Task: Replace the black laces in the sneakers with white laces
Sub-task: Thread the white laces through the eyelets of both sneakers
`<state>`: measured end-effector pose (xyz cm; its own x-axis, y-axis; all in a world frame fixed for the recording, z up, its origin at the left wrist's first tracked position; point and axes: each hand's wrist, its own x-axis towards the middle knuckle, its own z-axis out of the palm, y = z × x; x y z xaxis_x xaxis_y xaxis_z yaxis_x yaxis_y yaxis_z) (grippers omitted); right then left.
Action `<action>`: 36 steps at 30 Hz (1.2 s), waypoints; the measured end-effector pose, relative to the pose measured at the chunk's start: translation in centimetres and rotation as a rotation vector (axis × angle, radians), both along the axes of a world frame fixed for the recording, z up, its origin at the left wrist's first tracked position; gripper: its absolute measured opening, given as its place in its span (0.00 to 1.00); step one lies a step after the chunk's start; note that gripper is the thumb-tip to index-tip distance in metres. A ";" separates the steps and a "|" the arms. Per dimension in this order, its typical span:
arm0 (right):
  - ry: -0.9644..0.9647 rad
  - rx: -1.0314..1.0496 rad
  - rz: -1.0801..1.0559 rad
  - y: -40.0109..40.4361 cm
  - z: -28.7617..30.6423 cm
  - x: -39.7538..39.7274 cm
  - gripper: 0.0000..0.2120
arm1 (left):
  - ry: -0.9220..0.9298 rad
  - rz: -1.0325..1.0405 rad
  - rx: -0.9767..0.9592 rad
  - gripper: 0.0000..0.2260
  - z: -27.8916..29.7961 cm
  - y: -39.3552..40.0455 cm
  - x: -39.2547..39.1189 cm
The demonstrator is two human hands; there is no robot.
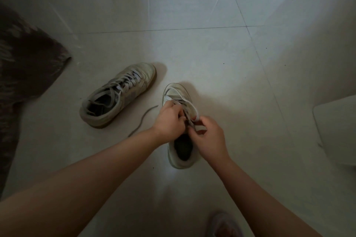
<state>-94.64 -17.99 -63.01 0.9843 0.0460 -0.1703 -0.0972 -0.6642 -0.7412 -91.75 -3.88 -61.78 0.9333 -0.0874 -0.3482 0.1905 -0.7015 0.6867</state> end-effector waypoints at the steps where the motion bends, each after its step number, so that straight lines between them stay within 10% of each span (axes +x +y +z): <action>1: -0.015 -0.017 0.006 0.1 0.1 0.0 0.08 | -0.006 -0.024 -0.006 0.04 0.3 0.3 -0.1; 6: 0.059 0.067 -0.090 -0.1 0.0 0.3 0.05 | -0.058 -0.218 -0.074 0.02 2.6 3.5 -1.0; 13: 0.125 0.140 -0.136 0.8 0.3 0.3 0.18 | 0.601 -0.767 0.018 0.03 3.9 7.2 -1.1; 17: -0.041 0.024 0.057 1.1 -0.1 -0.1 0.20 | 0.461 -0.789 0.212 0.02 3.0 6.5 -1.0; 25: -0.434 -0.260 0.227 1.8 -0.2 0.3 0.10 | 0.313 -0.456 -0.137 0.02 3.2 6.1 -0.4; 29: -0.308 -0.264 0.316 1.8 -0.5 0.2 0.17 | 0.074 -0.302 -0.045 0.02 2.3 4.9 -1.2; 36: 0.050 0.189 -0.142 1.5 0.1 -0.1 0.28 | -0.316 -0.175 0.358 0.12 1.5 1.2 -2.9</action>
<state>-94.79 -16.46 -62.89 0.9737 -0.0571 -0.2206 -0.2197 -0.4915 -0.8427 -94.61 -2.71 -60.29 0.9799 -0.1791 -0.0875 -0.1297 -0.9061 0.4026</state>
